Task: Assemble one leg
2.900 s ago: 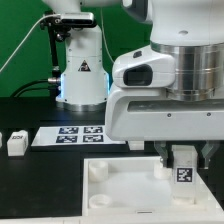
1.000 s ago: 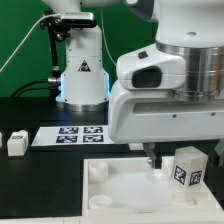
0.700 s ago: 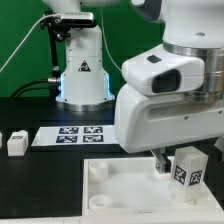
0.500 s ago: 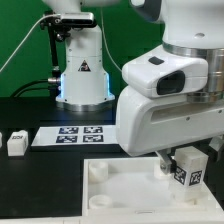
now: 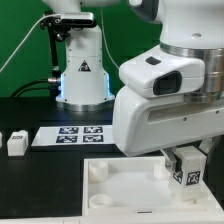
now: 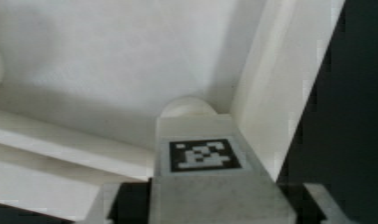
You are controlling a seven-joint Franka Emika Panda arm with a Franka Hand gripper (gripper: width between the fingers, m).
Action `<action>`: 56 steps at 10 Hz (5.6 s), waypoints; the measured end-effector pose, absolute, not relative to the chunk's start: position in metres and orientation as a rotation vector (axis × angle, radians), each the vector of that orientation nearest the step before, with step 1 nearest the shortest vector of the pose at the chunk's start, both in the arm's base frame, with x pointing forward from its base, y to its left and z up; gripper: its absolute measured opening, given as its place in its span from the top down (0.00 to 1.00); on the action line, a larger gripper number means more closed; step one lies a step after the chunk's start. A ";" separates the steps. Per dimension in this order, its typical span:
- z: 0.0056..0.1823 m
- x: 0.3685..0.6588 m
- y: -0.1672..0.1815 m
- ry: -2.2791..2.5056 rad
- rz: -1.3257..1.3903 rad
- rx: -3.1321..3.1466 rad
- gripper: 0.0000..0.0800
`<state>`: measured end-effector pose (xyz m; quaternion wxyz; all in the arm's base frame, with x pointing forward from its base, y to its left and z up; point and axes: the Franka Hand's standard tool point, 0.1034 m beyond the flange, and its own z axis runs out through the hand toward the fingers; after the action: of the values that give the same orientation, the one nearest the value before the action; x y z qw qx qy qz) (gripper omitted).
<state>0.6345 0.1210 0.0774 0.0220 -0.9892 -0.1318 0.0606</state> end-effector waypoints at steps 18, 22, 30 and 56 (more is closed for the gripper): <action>0.073 0.635 0.130 1.663 0.196 -2.627 0.26; 0.074 0.635 0.123 0.873 0.217 -2.981 0.19; 0.072 0.634 0.122 -0.369 0.194 -3.067 0.19; 0.068 0.637 0.123 1.572 0.188 -2.670 0.22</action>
Offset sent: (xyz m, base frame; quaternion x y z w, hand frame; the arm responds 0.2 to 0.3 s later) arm 0.0000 0.0000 0.0000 0.0000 0.0000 0.2667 0.9638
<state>0.6369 0.1229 0.0682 0.0188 -0.8601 0.5062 0.0604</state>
